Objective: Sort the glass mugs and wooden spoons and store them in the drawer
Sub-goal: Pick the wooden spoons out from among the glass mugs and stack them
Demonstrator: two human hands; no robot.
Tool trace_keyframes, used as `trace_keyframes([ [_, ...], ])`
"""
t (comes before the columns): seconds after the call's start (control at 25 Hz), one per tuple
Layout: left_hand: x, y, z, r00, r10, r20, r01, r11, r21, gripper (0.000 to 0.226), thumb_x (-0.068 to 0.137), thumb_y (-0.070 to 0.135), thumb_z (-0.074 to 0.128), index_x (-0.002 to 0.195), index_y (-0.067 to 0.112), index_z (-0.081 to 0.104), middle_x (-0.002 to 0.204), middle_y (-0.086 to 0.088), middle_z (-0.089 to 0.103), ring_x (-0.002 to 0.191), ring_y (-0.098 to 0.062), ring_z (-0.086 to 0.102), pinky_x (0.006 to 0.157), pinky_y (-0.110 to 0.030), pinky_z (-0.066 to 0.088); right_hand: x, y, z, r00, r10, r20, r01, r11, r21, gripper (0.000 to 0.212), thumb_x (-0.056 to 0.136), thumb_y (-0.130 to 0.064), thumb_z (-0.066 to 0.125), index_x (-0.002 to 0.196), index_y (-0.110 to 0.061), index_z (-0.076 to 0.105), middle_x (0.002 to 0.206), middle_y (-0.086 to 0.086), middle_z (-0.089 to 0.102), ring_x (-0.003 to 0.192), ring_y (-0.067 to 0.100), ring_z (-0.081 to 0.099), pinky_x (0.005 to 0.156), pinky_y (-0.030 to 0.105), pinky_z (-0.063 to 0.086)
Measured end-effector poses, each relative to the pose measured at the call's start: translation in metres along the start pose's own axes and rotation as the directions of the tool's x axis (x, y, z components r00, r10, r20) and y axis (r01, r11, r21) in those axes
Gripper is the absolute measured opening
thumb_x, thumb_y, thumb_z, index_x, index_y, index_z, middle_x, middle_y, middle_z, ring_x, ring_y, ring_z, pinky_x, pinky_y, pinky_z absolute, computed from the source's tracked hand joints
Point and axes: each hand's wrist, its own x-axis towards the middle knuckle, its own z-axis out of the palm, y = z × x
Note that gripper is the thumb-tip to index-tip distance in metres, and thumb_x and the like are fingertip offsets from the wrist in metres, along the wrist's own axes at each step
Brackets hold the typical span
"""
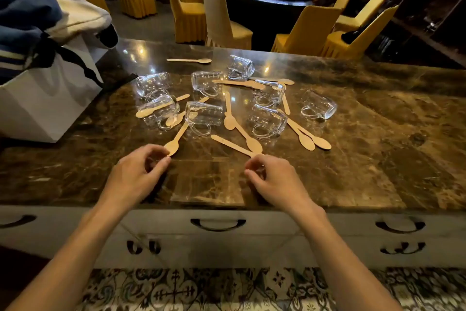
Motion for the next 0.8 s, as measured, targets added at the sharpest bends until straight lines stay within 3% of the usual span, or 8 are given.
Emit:
trace_keyframes([
  [0.08, 0.014, 0.0, 0.003, 0.998, 0.003, -0.06, 0.005, 0.99, 0.14, 0.026, 0.088, 0.04, 0.058, 0.111, 0.027, 0.061, 0.108, 0.004, 0.061, 0.087, -0.008, 0.053, 0.066, -0.024, 0.042, 0.013, -0.004, 0.002, 0.997, -0.027, -0.075, 0.02, 0.996, -0.084, 0.014, 0.088, -0.031, 0.062, 0.1, -0.026, 0.065, 0.098, -0.009, 0.066, 0.081, 0.005, 0.058, 0.076, 0.026, 0.052],
  [0.2, 0.035, -0.001, 0.009, 0.999, -0.037, -0.014, 0.04, 0.965, 0.259, 0.044, 0.087, 0.053, 0.053, 0.12, 0.025, 0.058, 0.123, 0.0, 0.057, 0.108, -0.018, 0.053, 0.081, -0.037, 0.048, 0.033, -0.01, 0.005, 0.99, -0.047, -0.131, 0.025, 0.985, -0.168, 0.016, 0.087, -0.03, 0.063, 0.102, -0.024, 0.066, 0.103, -0.005, 0.066, 0.091, 0.016, 0.062, 0.077, 0.033, 0.051],
  [0.36, 0.042, -0.003, 0.02, 0.999, -0.049, -0.008, 0.048, 0.906, 0.421, 0.058, 0.084, 0.062, 0.05, 0.127, 0.023, 0.054, 0.127, -0.002, 0.054, 0.116, -0.022, 0.049, 0.084, -0.039, 0.046, 0.046, -0.014, 0.013, 0.98, -0.097, -0.172, 0.051, 0.966, -0.254, 0.023, 0.088, -0.028, 0.063, 0.109, -0.019, 0.067, 0.109, -0.002, 0.063, 0.095, 0.022, 0.063, 0.07, 0.03, 0.044],
  [0.6, 0.046, 0.002, 0.03, 0.998, -0.014, -0.064, 0.041, 0.889, 0.456, 0.048, 0.086, 0.053, 0.053, 0.12, 0.02, 0.057, 0.118, -0.005, 0.058, 0.109, -0.024, 0.052, 0.085, -0.041, 0.046, 0.052, -0.01, 0.017, 0.989, -0.027, -0.146, -0.022, 0.945, -0.327, 0.023, 0.088, -0.033, 0.062, 0.104, -0.019, 0.07, 0.099, 0.001, 0.063, 0.092, 0.025, 0.061, 0.064, 0.03, 0.038],
  [0.8, 0.044, 0.004, 0.028, 0.996, -0.031, -0.079, 0.063, 0.899, 0.434, 0.039, 0.087, 0.046, 0.055, 0.114, 0.018, 0.059, 0.114, -0.004, 0.06, 0.106, -0.024, 0.053, 0.084, -0.041, 0.046, 0.054, -0.014, 0.02, 0.992, -0.064, -0.11, 0.023, 0.941, -0.337, 0.021, 0.091, -0.028, 0.059, 0.105, -0.018, 0.071, 0.1, 0.003, 0.066, 0.092, 0.025, 0.062, 0.066, 0.03, 0.04],
])
